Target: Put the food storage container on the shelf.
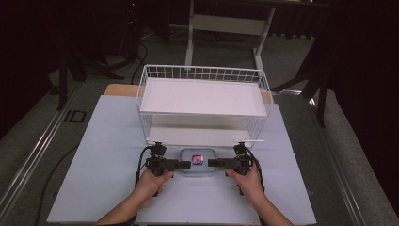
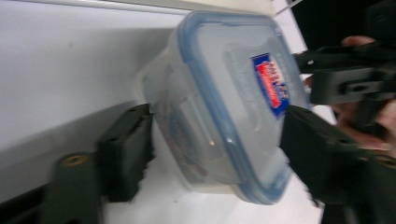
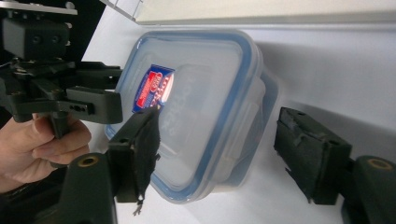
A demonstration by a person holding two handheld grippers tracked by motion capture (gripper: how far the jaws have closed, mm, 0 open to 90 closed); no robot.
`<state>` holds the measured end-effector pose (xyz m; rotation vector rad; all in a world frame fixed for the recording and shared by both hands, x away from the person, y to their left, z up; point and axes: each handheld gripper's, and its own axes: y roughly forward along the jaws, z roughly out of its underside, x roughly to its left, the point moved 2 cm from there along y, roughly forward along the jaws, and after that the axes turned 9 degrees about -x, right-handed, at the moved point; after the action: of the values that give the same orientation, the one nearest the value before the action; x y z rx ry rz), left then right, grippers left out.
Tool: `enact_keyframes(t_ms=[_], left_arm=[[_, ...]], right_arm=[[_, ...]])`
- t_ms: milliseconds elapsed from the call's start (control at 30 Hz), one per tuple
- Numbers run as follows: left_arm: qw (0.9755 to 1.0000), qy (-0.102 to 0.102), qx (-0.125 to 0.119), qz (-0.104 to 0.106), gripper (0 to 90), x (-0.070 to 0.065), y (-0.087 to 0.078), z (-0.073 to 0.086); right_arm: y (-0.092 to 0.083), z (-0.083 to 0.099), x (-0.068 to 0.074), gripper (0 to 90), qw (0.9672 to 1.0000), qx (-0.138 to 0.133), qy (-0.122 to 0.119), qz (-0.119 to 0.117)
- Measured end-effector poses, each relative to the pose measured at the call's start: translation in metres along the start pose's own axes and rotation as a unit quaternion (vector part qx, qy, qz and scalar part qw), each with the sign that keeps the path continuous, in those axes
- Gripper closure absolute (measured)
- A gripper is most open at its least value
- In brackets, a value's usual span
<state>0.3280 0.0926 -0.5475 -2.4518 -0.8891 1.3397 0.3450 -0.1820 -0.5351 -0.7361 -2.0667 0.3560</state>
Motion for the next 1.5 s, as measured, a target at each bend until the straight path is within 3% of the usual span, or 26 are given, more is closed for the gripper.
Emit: enact_keyframes(t_ms=[67, 133, 300, 467, 500, 700, 833, 1033, 1233, 1500], left_arm=[[1.0, 0.007, -0.002, -0.003, 34.6, -0.001, -0.001, 0.0], [1.0, 0.005, -0.002, 0.002, 37.6, 0.0, -0.003, 0.0], [0.9999, 0.013, -0.002, -0.002, 41.3, -0.004, -0.006, 0.001], [0.9993, 0.033, -0.008, -0.014, 44.7, -0.012, -0.01, 0.004], [0.999, 0.039, -0.01, -0.021, 45.7, -0.015, -0.011, 0.005], [0.996, 0.071, -0.015, -0.053, 48.3, -0.029, -0.014, 0.008], [0.9958, 0.072, -0.025, -0.052, 48.3, -0.031, -0.013, 0.006], [0.993, 0.089, -0.06, -0.049, 48.7, -0.035, -0.01, -0.017], [0.99, 0.107, -0.075, -0.054, 48.7, -0.034, -0.006, -0.036], [0.9895, 0.105, -0.085, -0.052, 48.5, -0.022, 0.005, -0.05]], right_arm=[[0.001, 0.002, -0.001, 40.7, 1.0, 0.003, 0.006, -0.005], [0.001, 0.003, -0.002, 41.6, 0.9998, 0.0, 0.019, -0.009], [-0.001, 0.004, 0.001, 43.6, 0.9997, -0.005, 0.022, 0.0], [-0.005, 0.008, 0.01, 44.6, 0.9999, -0.006, 0.0, 0.014], [-0.005, 0.01, 0.012, 44.5, 0.9999, -0.005, 0.002, 0.011], [-0.009, 0.013, 0.024, 44.4, 0.9987, -0.012, -0.039, 0.032], [-0.011, 0.01, 0.027, 44.2, 0.9973, -0.021, -0.056, 0.042], [-0.016, -0.007, 0.027, 44.2, 0.9955, -0.055, -0.063, 0.045], [-0.013, -0.024, 0.023, 44.1, 0.9933, -0.08, -0.071, 0.045], [-0.004, -0.037, 0.014, 44.0, 0.9924, -0.093, -0.062, 0.05]])
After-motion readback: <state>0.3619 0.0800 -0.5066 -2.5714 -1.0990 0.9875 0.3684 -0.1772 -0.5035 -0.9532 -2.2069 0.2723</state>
